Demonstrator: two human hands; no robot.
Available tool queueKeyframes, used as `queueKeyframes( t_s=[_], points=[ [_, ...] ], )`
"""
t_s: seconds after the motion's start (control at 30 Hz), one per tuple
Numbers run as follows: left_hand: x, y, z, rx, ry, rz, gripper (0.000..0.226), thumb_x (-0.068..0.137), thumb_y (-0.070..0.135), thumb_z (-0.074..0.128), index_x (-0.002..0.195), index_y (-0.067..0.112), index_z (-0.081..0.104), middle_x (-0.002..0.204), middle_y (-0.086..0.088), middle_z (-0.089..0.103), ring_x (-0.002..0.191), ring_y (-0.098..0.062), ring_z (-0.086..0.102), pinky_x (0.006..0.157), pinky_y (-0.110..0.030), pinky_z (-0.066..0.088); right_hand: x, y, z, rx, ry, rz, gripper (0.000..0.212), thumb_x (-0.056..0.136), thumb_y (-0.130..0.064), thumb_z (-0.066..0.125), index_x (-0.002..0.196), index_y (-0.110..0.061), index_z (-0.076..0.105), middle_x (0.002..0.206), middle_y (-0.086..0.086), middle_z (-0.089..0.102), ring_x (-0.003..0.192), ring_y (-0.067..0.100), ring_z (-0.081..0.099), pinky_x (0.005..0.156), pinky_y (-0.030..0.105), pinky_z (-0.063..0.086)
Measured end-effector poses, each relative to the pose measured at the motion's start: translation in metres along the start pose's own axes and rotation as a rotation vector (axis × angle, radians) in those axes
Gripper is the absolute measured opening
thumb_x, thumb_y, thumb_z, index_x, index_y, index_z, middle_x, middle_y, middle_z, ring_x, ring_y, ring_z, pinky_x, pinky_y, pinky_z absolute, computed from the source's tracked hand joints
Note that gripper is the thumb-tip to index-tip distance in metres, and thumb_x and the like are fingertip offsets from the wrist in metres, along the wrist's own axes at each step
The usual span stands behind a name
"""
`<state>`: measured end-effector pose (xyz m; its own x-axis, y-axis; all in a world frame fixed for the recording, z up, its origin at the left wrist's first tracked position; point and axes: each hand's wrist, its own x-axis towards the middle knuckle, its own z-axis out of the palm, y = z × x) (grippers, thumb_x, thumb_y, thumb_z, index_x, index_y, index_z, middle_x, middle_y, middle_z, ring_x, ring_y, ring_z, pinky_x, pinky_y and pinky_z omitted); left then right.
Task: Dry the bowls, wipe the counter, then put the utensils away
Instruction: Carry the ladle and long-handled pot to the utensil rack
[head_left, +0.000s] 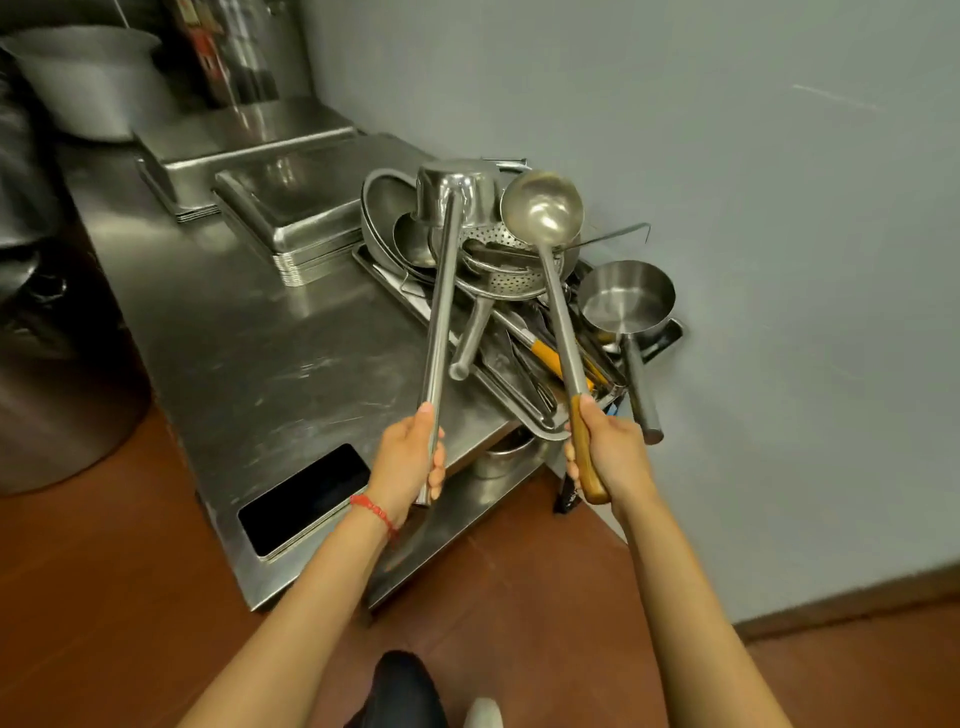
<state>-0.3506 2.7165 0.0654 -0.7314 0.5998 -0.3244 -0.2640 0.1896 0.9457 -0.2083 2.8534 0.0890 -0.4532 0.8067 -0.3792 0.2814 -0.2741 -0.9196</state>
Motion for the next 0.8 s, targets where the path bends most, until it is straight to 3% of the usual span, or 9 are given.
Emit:
queueKeyframes(
  t_s=[0.17,0.37,0.8],
  points=[
    [0.053,0.020,0.018,0.059,0.001,-0.007,0.041,0.096,0.037,0.035,0.067,0.011,0.046,0.033,0.006,0.043,0.026,-0.009,0.035,0.028,-0.016,0.032,0.054,-0.024,0.003,0.021,-0.006,0.013,0.040,0.093,-0.040,0.046,0.076,-0.005,0.057,0.052,0.009,0.052,0.033,0.015,0.047,0.032,0.022,0.038],
    [0.092,0.038,0.019,0.088,-0.005,0.016,0.042,0.096,0.035,0.035,0.065,0.012,0.048,0.033,0.007,0.044,0.026,-0.008,0.035,0.028,-0.016,0.032,0.090,-0.045,0.010,0.008,0.014,0.052,0.041,0.093,-0.037,0.046,0.068,-0.007,0.058,0.052,0.009,0.053,0.035,0.017,0.047,0.034,0.019,0.038],
    [0.091,0.025,0.015,0.114,0.005,0.064,0.040,0.096,0.037,0.034,0.069,0.010,0.047,0.033,0.006,0.044,0.027,-0.008,0.036,0.028,-0.017,0.034,0.091,-0.042,0.019,-0.039,0.005,0.019,0.036,0.094,-0.035,0.046,0.079,-0.003,0.056,0.057,0.012,0.052,0.035,0.016,0.048,0.035,0.021,0.040]
  ],
)
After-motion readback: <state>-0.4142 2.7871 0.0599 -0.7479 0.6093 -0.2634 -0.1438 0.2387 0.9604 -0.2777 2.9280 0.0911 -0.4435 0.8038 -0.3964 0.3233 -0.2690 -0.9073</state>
